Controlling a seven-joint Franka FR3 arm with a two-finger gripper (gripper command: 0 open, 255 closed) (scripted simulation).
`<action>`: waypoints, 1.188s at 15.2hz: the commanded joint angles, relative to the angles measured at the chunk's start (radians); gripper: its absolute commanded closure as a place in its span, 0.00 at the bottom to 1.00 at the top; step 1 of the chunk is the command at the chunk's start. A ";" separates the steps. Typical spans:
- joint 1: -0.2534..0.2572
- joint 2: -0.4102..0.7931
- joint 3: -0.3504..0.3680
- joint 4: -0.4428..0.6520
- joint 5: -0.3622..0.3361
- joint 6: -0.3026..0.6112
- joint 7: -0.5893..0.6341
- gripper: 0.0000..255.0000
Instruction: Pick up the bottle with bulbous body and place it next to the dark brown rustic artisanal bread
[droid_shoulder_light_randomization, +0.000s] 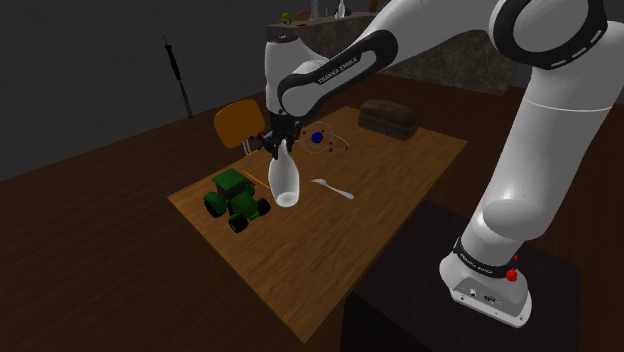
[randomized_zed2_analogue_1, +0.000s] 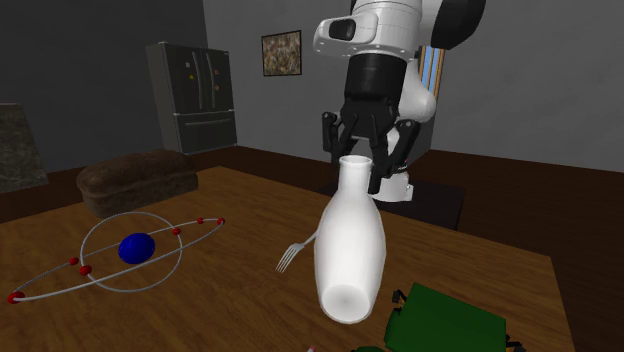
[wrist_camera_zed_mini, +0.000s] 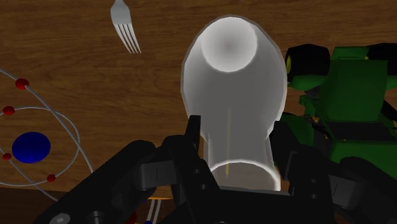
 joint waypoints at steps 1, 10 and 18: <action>0.000 0.001 0.000 -0.001 0.000 0.000 0.000 1.00; 0.000 -0.010 0.001 0.014 0.006 -0.025 -0.006 1.00; -0.001 -0.046 0.002 0.081 0.027 -0.126 -0.026 1.00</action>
